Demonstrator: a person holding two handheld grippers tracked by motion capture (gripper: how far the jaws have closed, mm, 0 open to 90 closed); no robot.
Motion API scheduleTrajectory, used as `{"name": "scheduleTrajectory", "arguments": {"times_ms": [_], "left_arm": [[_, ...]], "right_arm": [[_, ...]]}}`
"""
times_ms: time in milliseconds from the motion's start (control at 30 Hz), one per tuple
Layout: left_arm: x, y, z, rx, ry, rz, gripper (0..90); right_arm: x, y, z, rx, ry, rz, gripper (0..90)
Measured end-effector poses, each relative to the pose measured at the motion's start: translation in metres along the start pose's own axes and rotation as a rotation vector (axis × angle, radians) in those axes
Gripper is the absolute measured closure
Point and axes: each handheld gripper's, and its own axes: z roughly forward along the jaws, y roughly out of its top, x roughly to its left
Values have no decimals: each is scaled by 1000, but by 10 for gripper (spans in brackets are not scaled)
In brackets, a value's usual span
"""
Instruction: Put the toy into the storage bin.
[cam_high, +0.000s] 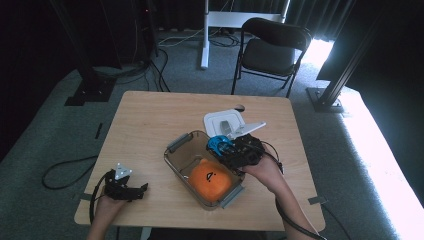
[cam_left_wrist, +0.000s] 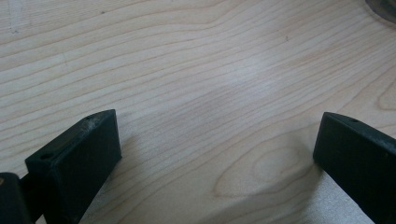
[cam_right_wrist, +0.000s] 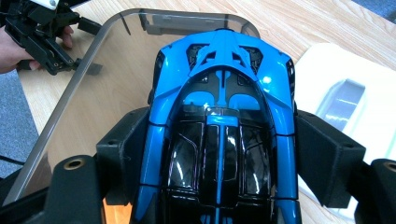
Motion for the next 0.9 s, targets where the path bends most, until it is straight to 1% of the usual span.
{"name": "scheduleTrajectory", "arguments": {"times_ms": [300, 500, 567, 700, 900], "left_arm": [[0, 0, 0, 1, 1, 3, 12], [0, 0, 0, 1, 1, 3, 12], [0, 0, 0, 2, 0, 3, 12], [0, 0, 0, 1, 0, 3, 12], [0, 0, 0, 1, 0, 2, 11]], "right_arm": [[9, 10, 15, 15, 17, -19, 248], [12, 12, 25, 28, 28, -14, 247], [12, 13, 29, 30, 41, -7, 247], [13, 14, 36, 44, 29, -8, 247], [13, 13, 43, 60, 37, -7, 247]]}}
